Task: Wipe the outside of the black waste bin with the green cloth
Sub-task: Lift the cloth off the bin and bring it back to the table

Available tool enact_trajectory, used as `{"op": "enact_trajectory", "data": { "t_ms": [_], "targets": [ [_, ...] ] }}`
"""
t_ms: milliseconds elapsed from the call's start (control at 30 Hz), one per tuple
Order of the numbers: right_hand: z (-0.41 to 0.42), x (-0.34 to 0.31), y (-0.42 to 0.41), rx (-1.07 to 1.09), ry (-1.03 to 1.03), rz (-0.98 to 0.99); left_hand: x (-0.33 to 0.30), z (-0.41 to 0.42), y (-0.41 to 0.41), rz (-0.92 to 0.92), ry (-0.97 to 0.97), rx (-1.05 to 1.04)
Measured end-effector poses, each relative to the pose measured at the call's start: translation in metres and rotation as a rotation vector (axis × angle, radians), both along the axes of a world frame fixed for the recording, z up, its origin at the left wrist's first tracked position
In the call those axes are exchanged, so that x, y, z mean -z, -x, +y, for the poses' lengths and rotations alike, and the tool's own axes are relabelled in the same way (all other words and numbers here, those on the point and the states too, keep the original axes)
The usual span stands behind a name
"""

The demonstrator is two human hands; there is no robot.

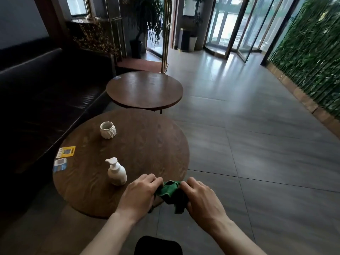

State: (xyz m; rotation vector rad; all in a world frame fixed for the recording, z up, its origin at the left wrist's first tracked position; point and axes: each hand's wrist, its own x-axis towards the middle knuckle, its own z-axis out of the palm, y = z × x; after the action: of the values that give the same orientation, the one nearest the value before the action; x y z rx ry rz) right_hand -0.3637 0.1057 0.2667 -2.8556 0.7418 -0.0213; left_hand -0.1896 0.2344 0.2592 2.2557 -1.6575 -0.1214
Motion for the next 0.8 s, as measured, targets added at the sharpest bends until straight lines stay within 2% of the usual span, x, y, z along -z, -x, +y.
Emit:
{"op": "enact_trajectory", "data": {
  "t_ms": [367, 533, 700, 800],
  "targets": [
    [-0.102, 0.061, -0.100, 0.037, -0.071, 0.040, 0.073, -0.097, -0.098, 0.071, -0.084, -0.064],
    [-0.160, 0.107, -0.134, -0.003, -0.084, 0.039, 0.119, -0.147, -0.120, 0.082, -0.107, -0.139],
    [-0.208, 0.158, -0.158, -0.022, -0.118, -0.042, 0.170, -0.194, -0.139, 0.100, -0.116, -0.224],
    [-0.225, 0.206, -0.163, -0.069, -0.180, -0.027, 0.208, -0.206, -0.142, 0.141, -0.165, -0.267]
  ]
}}
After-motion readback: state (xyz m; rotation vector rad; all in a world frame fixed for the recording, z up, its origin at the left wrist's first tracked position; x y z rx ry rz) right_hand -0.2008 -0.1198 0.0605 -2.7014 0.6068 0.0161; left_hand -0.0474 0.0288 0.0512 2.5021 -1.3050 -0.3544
